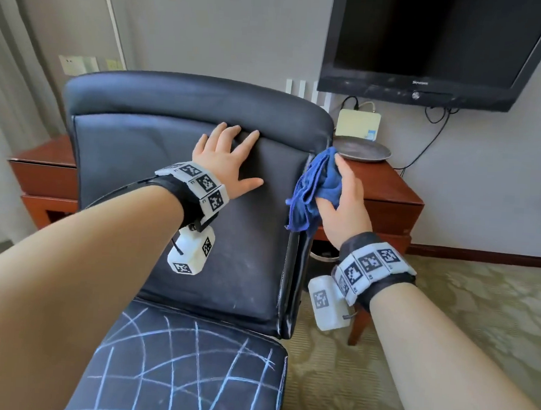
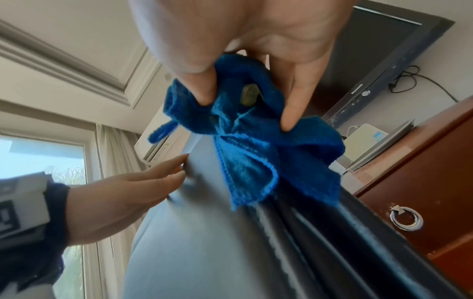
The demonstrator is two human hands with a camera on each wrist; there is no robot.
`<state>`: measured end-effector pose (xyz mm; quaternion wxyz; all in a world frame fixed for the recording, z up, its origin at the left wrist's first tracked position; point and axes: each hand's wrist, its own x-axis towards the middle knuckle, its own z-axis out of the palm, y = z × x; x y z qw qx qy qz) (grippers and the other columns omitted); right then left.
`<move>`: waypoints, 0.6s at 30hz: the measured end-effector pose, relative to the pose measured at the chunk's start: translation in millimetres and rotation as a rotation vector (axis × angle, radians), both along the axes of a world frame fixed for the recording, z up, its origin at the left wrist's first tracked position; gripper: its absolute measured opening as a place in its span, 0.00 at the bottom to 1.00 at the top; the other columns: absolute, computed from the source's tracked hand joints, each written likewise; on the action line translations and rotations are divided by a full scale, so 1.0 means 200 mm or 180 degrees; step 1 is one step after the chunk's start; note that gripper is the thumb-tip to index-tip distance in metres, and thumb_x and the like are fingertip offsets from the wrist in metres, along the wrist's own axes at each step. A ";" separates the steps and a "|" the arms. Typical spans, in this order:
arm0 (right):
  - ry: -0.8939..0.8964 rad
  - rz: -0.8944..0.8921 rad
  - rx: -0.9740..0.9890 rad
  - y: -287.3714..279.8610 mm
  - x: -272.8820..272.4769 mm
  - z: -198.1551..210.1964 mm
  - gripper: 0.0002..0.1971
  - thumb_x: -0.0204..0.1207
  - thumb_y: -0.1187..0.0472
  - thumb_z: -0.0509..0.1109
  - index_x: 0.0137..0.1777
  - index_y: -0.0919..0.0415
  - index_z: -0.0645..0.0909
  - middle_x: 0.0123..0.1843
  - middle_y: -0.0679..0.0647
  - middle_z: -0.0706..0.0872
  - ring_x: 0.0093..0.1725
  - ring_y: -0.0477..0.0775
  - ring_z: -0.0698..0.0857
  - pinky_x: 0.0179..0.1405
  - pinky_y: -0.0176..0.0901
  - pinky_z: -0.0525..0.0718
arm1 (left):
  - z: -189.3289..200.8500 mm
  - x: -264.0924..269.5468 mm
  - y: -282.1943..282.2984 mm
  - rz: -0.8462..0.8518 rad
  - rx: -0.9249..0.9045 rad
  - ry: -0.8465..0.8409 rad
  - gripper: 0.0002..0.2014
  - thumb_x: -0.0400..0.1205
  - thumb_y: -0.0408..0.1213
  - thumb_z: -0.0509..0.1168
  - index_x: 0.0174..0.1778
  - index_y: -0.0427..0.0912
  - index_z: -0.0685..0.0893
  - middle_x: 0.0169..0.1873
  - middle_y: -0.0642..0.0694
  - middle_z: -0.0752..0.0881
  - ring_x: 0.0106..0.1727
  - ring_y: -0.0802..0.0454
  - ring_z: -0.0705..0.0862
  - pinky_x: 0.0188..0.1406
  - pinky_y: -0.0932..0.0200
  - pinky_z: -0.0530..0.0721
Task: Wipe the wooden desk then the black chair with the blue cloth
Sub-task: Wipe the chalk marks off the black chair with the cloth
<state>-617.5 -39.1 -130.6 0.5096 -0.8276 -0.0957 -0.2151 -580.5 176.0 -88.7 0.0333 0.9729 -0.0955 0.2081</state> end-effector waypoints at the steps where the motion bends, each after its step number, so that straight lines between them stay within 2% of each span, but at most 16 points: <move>1: -0.0011 -0.0055 -0.0045 0.00 -0.02 0.00 0.34 0.78 0.66 0.64 0.79 0.43 0.58 0.75 0.48 0.66 0.64 0.42 0.72 0.62 0.34 0.69 | 0.01 -0.01 -0.01 -0.0021 -0.0006 0.0017 0.41 0.79 0.60 0.61 0.83 0.57 0.46 0.82 0.45 0.50 0.83 0.46 0.42 0.80 0.47 0.42; 3: -0.0025 -0.0079 0.0028 -0.03 -0.06 0.00 0.32 0.77 0.67 0.64 0.78 0.42 0.61 0.73 0.48 0.68 0.65 0.45 0.74 0.64 0.37 0.71 | 0.01 -0.03 -0.04 -0.0060 -0.0043 0.0033 0.40 0.79 0.60 0.60 0.83 0.57 0.47 0.82 0.45 0.50 0.83 0.47 0.42 0.80 0.47 0.43; 6: -0.0070 0.0033 0.0380 -0.08 -0.11 0.03 0.29 0.78 0.68 0.64 0.75 0.44 0.65 0.72 0.49 0.73 0.70 0.48 0.75 0.72 0.50 0.73 | 0.02 -0.07 -0.08 -0.0107 -0.0148 0.0099 0.39 0.79 0.60 0.60 0.83 0.56 0.50 0.82 0.45 0.51 0.83 0.48 0.42 0.81 0.48 0.43; 7: -0.0109 0.0021 0.0580 -0.11 -0.13 0.04 0.27 0.79 0.69 0.63 0.74 0.46 0.66 0.71 0.50 0.75 0.69 0.48 0.76 0.71 0.48 0.75 | 0.02 -0.07 -0.09 -0.0125 -0.0144 0.0103 0.38 0.79 0.60 0.60 0.82 0.56 0.51 0.81 0.45 0.53 0.83 0.47 0.44 0.81 0.48 0.44; 9: -0.0256 -0.0080 0.0933 -0.18 -0.16 0.10 0.25 0.79 0.70 0.62 0.74 0.50 0.66 0.70 0.50 0.75 0.67 0.45 0.76 0.66 0.34 0.75 | 0.04 -0.09 -0.12 -0.0151 -0.0107 -0.0041 0.37 0.78 0.61 0.61 0.81 0.54 0.57 0.79 0.44 0.59 0.82 0.45 0.50 0.81 0.49 0.45; 11: -0.0457 -0.0317 0.1007 -0.24 -0.16 0.15 0.26 0.79 0.70 0.62 0.75 0.50 0.65 0.71 0.49 0.73 0.68 0.44 0.74 0.63 0.30 0.72 | 0.07 -0.10 -0.17 -0.0166 -0.0066 -0.0195 0.35 0.77 0.61 0.63 0.78 0.51 0.63 0.75 0.43 0.64 0.79 0.44 0.56 0.80 0.49 0.45; 14: -0.0693 -0.0495 0.0517 -0.28 -0.14 0.21 0.31 0.78 0.70 0.63 0.78 0.49 0.61 0.72 0.49 0.67 0.70 0.44 0.70 0.64 0.27 0.67 | 0.13 -0.12 -0.25 -0.0287 0.0035 -0.0304 0.34 0.77 0.60 0.63 0.76 0.50 0.64 0.78 0.43 0.58 0.82 0.44 0.47 0.80 0.45 0.39; 16: -0.0825 -0.0523 -0.0031 -0.26 -0.14 0.23 0.34 0.77 0.69 0.64 0.80 0.48 0.59 0.75 0.52 0.64 0.74 0.49 0.68 0.70 0.35 0.68 | 0.18 -0.11 -0.31 -0.0390 0.0075 -0.0434 0.37 0.78 0.60 0.63 0.80 0.54 0.57 0.82 0.45 0.48 0.83 0.44 0.40 0.80 0.42 0.37; 17: -0.0886 -0.0547 -0.0319 -0.25 -0.14 0.24 0.35 0.77 0.68 0.65 0.81 0.47 0.57 0.77 0.53 0.61 0.76 0.53 0.67 0.72 0.41 0.70 | 0.20 -0.10 -0.34 -0.0427 0.0055 -0.0476 0.38 0.79 0.59 0.61 0.82 0.55 0.52 0.83 0.46 0.45 0.83 0.45 0.39 0.79 0.41 0.37; 18: -0.0921 -0.0584 -0.0586 -0.24 -0.14 0.25 0.36 0.76 0.66 0.66 0.81 0.46 0.55 0.79 0.54 0.58 0.77 0.56 0.64 0.71 0.43 0.70 | 0.23 -0.10 -0.36 -0.0471 0.0018 -0.0470 0.38 0.80 0.58 0.59 0.83 0.56 0.48 0.83 0.48 0.44 0.83 0.45 0.39 0.79 0.40 0.37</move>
